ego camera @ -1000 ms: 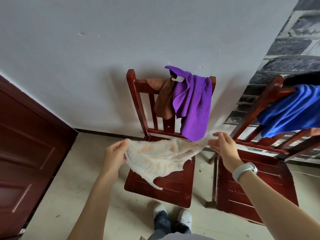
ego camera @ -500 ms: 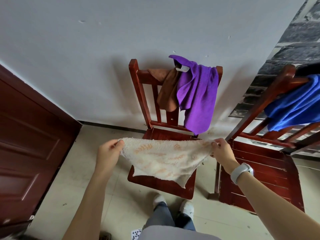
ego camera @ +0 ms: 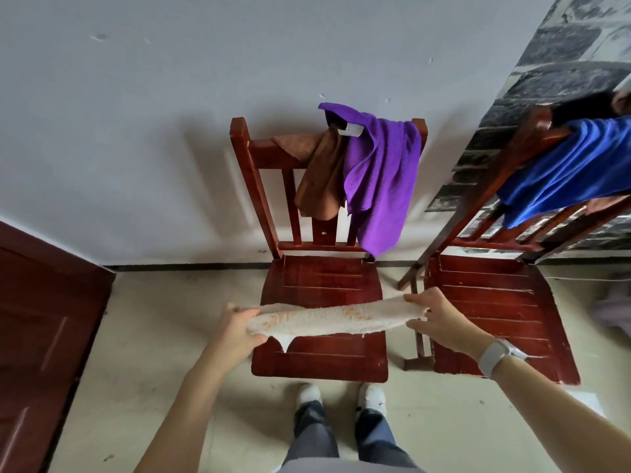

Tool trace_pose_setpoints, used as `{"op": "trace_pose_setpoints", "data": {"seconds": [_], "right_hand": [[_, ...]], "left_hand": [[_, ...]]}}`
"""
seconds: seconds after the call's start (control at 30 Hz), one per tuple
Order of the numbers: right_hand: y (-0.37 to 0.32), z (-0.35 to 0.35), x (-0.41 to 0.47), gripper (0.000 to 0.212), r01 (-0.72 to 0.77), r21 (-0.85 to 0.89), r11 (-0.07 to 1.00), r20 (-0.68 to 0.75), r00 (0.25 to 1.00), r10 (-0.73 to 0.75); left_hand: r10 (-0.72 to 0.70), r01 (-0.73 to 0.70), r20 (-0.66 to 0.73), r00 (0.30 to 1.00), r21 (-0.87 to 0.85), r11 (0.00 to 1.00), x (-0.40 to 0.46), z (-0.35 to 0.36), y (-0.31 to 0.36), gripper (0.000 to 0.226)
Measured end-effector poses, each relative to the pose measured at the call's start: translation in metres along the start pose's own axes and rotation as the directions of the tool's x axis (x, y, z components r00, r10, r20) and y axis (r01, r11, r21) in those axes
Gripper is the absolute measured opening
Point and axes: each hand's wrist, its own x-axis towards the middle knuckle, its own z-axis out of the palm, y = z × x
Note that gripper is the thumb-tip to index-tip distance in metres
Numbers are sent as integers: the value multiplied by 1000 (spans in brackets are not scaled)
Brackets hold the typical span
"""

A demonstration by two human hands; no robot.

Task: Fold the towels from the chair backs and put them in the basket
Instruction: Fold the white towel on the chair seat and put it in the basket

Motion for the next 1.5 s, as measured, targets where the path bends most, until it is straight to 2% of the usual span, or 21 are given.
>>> {"op": "trace_pose_setpoints", "data": {"seconds": [0.1, 0.17, 0.23, 0.3, 0.33, 0.4, 0.43, 0.5, 0.63, 0.8, 0.87, 1.0, 1.1, 1.17, 1.23, 1.3, 1.37, 1.43, 1.5], "right_hand": [[1, 24, -14, 37, 37, -199, 979, 64, 998, -25], [4, 36, -26, 28, 23, -225, 974, 100, 995, 0], [9, 45, -37, 20, 22, -208, 978, 88, 996, -4], [13, 50, -45, 17, -8, -115, 993, 32, 999, 12], [13, 51, -48, 17, -31, -57, 998, -5, 1000, 31], [14, 53, -48, 9, -51, -11, 999, -88, 995, 50], [14, 55, -43, 13, -59, -6, 998, -131, 990, 58], [15, 58, -27, 18, -82, 12, 997, -213, 973, 83], [20, 69, 25, 13, -112, 67, 991, -303, 945, 127], [41, 95, 120, 20, -143, 143, 979, -402, 896, 189], [49, 104, 155, 21, -149, 184, 972, -416, 884, 214], [70, 124, 221, 23, -178, 399, 900, -401, 848, 346], [79, 137, 255, 33, -134, 575, 807, -349, 852, 390], [91, 149, 263, 41, -167, 558, 813, -334, 851, 404], [105, 165, 253, 41, -245, 460, 853, -336, 842, 423], [122, 186, 230, 33, -327, 367, 871, -326, 832, 450], [139, 211, 199, 26, -436, 294, 850, -289, 807, 514], [155, 236, 168, 19, -536, 285, 795, -218, 771, 598], [170, 259, 141, 25, -611, 283, 739, -167, 728, 665]], "left_hand": [[53, -89, 143, 988, 256, 963, 6, 1, -11, 19], [21, -99, 264, 964, 284, 954, 9, 2, -21, 19], [15, -99, 384, 923, 200, 975, 13, 3, -36, 19], [22, -38, 446, 895, 28, 999, 13, 1, -48, 30], [25, -1, 433, 901, -56, 998, 14, 1, -51, 31], [25, 25, 330, 944, -146, 989, 19, 3, -56, 14], [17, 30, 270, 963, -172, 985, 23, 5, -56, 13], [7, 28, 170, 985, -208, 978, 36, 13, -55, 23], [-39, 56, 61, 997, -307, 950, 75, 31, -55, 22], [-93, 72, -60, 994, -289, 955, 161, 68, -75, 35], [-92, 67, -91, 992, -250, 966, 192, 79, -82, 38], [-64, 34, -169, 983, -177, 984, 254, 105, -90, 48], [-119, 51, -201, 972, -316, 947, 289, 119, -91, 37], [-186, 102, -172, 967, -409, 907, 295, 128, -93, 48], [-239, 165, -147, 960, -393, 905, 283, 146, -106, 50], [-303, 248, -103, 947, -361, 899, 253, 170, -122, 43], [-415, 365, -59, 908, -375, 852, 217, 197, -142, 37], [-557, 496, -51, 829, -394, 774, 181, 223, -160, 32], [-664, 577, -93, 742, -416, 703, 151, 245, -173, 22]]}}
